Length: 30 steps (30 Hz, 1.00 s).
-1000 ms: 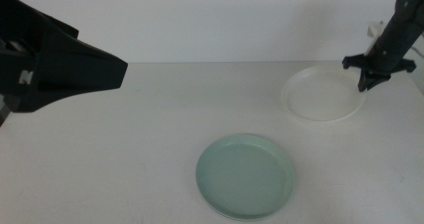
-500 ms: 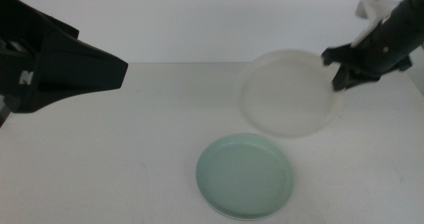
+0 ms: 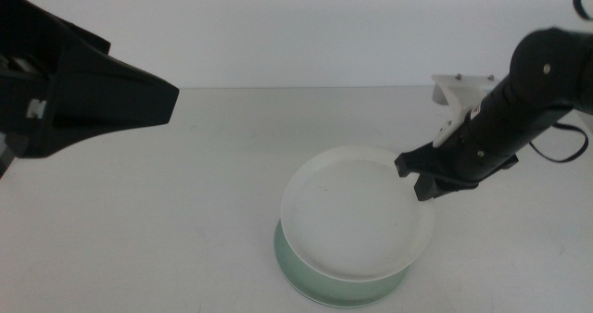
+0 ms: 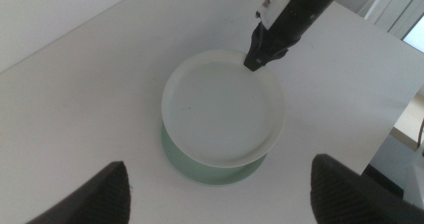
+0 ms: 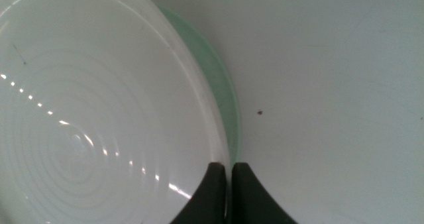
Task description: Stack the three bowls on top of each other.
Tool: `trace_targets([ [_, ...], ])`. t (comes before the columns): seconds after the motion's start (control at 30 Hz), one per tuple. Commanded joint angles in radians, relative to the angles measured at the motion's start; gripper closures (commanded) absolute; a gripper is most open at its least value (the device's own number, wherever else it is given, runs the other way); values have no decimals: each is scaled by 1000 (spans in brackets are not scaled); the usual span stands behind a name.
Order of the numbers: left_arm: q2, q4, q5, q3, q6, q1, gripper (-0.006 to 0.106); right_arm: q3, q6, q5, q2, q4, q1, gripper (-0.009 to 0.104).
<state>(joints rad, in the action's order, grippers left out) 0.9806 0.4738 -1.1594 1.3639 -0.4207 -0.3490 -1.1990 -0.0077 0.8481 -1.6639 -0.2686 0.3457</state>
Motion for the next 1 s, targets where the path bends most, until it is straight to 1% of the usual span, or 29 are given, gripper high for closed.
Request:
trace_targets([
  [0.0,-9,34,48,28,3,-1,-5,0,8,-83,44,-6,1,96],
  [0.07,-9,34,48,28,3,-1,-5,20,1,-110,41,-7,1,96],
  [0.2,-9,34,48,28,3,-1,-5,25,-9,-99,12,-12,1,96],
  [0.3,-9,34,48,28,3,-1,-5,25,-16,-98,-14,-48,2,96],
  [0.43,-9,34,48,28,3,-1,-5,25,-75,-91,-42,-103,2,96],
  [0.53,-9,34,48,28,3,-1,-5,25,-118,-85,-45,-126,2,96],
  [0.8,-9,34,48,28,3,-1,-5,25,-133,-76,-46,-127,2,95],
  [0.83,-9,34,48,28,3,-1,-5,25,-133,-78,-46,-127,2,86],
  [0.87,-9,34,48,28,3,-1,-5,24,-134,-77,-46,-127,2,84],
  [0.9,-9,34,48,28,3,-1,-5,24,-136,-76,-46,-127,2,77],
  [0.97,-9,34,48,28,3,-1,-5,23,-136,-72,-43,-127,2,70],
])
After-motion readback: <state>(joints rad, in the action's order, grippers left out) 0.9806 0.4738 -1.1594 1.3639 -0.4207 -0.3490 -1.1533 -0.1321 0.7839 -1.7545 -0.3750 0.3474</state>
